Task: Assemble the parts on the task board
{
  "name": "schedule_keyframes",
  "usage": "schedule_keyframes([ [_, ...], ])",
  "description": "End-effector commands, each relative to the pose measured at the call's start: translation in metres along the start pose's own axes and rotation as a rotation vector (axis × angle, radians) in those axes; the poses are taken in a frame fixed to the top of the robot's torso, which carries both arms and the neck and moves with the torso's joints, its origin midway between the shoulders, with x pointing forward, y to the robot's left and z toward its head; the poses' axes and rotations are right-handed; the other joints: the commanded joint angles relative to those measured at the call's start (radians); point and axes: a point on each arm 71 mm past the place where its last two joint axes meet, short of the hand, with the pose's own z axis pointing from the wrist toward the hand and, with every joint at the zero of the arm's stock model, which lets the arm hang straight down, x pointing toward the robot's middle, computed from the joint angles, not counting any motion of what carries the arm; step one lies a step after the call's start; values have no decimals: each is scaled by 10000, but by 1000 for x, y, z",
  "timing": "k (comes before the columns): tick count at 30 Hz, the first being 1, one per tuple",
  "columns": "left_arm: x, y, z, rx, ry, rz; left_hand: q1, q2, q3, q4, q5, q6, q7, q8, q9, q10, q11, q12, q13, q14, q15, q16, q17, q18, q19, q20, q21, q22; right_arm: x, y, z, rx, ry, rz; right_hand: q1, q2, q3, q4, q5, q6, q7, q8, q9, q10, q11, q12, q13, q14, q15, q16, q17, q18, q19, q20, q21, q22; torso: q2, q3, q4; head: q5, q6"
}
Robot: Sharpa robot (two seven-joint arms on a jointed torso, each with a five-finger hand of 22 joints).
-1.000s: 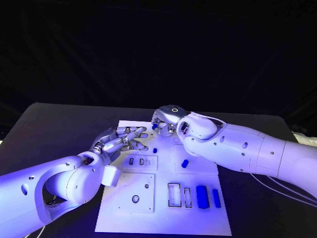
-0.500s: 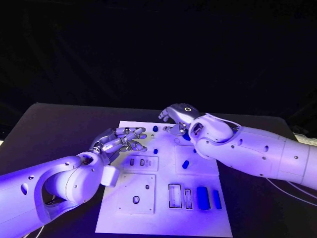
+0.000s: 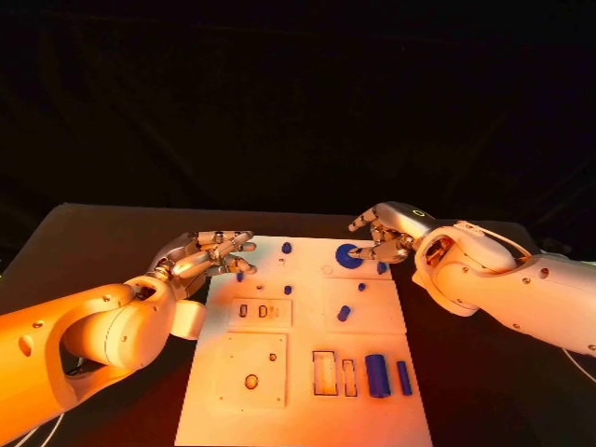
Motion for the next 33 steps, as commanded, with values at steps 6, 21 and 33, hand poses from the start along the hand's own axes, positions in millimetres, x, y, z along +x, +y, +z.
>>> schedule_keyframes([
  [6, -4, -9, 1, 241, 259, 117, 29, -39, 3, -72, 17, -88, -5, -18, -6, -80, -22, -14, -14, -78, -1, -3, 13, 123, -63, 0, -36, 15, 9, -18, 0, 1176, 1437, 284, 364, 169, -557, 572, -3, 60, 133, 60, 21, -157, 64, 1537, 1913, 694, 123, 358, 608, -140, 92, 110, 321, 459, -42, 32, -4, -71, -11],
  [21, -3, -10, 2, 248, 370, 97, 33, -39, 14, -89, 17, -96, -1, -14, -5, -91, -18, -8, -14, -104, 5, -9, 17, 123, -86, 5, -40, 17, 20, -8, 15, 1240, 1623, -141, 569, 305, -719, 759, -28, 159, 141, 132, 44, 132, 88, 2279, 2847, 795, 143, 698, 1226, -236, 247, 126, 657, 1017, -24, 6, 43, -151, -68],
  [33, 1, -10, 1, 214, 512, 53, 37, -35, 23, -100, 18, -101, 2, -12, -4, -99, -16, -5, -15, -119, 7, -11, 20, 123, -100, 7, -41, 18, 25, -8, 22, 1462, 1577, -348, 622, 386, -729, 789, -37, 213, 136, 169, 54, 198, 86, 2430, 3039, 814, 146, 769, 1356, -261, 294, 132, 755, 1175, -12, 8, 55, -159, -133],
])
